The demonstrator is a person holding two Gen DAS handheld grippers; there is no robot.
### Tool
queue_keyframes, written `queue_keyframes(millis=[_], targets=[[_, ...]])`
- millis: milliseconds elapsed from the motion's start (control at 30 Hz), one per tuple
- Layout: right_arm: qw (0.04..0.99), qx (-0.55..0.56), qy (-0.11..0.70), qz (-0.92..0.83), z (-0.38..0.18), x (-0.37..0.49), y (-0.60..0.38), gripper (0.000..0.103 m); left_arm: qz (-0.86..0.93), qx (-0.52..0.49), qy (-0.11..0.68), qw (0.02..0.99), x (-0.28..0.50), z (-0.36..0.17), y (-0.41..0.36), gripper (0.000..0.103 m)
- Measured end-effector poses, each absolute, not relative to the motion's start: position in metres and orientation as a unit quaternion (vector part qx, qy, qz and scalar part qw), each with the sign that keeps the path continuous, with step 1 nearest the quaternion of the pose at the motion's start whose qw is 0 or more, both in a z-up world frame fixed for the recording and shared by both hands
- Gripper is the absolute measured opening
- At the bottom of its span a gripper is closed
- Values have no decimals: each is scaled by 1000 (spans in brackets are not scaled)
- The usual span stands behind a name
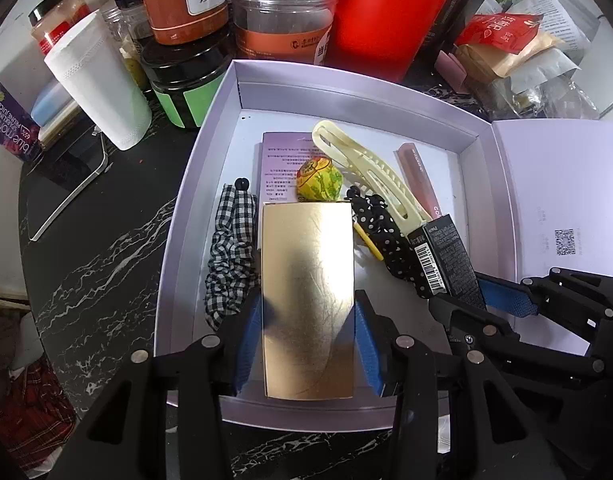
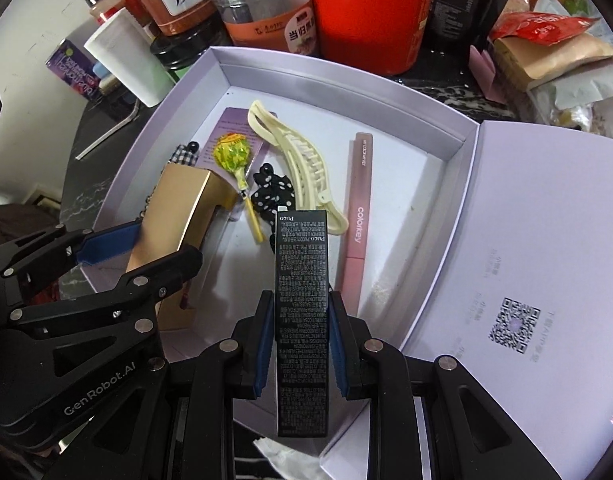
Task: Organize rigid objects
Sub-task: 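Lower the gold compact into the box while the right gripper sets down the black box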
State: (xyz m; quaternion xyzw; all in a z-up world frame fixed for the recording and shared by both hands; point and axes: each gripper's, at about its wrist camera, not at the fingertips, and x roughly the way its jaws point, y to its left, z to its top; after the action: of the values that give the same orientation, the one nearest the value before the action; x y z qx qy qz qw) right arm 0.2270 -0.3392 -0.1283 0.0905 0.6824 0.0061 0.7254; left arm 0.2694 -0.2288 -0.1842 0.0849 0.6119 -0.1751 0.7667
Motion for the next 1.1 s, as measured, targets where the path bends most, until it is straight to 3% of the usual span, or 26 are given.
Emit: queue_keyframes(millis=[1100], targets=[[721,67,690,-9,-152,237,-332,25,-176,102,583,786,294,-198,-238,44]])
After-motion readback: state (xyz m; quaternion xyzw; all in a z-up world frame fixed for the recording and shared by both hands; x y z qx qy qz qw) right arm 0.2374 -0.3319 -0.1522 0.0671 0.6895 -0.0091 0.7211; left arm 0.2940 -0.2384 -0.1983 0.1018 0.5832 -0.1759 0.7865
